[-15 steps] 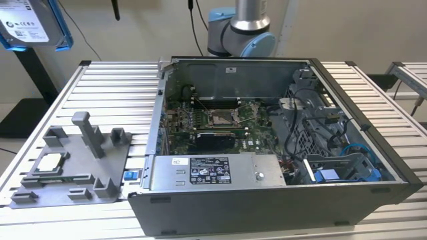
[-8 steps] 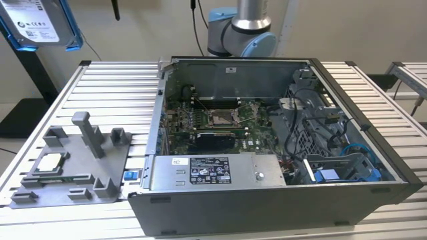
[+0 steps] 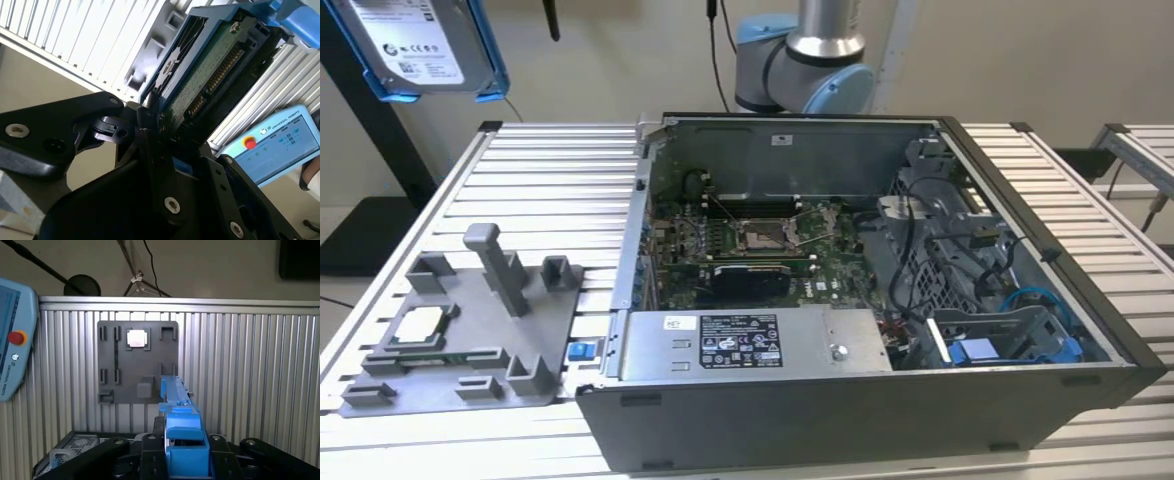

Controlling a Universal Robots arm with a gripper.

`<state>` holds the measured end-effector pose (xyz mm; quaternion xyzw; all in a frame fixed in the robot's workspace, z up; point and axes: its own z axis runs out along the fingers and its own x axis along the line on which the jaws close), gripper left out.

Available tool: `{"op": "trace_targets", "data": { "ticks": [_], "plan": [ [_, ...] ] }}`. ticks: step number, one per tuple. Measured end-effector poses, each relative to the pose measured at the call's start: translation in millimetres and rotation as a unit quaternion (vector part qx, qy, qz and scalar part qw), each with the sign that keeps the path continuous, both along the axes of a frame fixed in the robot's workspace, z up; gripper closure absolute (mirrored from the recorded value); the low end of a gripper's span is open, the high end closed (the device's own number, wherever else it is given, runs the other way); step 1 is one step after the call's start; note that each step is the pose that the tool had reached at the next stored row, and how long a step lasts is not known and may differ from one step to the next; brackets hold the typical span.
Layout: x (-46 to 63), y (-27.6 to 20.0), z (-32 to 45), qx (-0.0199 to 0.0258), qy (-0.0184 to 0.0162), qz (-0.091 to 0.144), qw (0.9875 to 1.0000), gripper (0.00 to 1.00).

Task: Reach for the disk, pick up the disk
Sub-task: 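Pick up the disk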

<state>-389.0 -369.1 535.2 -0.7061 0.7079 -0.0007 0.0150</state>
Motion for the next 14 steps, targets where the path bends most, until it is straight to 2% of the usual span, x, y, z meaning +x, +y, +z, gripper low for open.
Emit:
{"op": "trace_targets", "data": {
  "ticks": [14],
  "plan": [
    [44.7,0.2,0.0,0.0,0.0,0.0,1.0,1.0]
  ]
}}
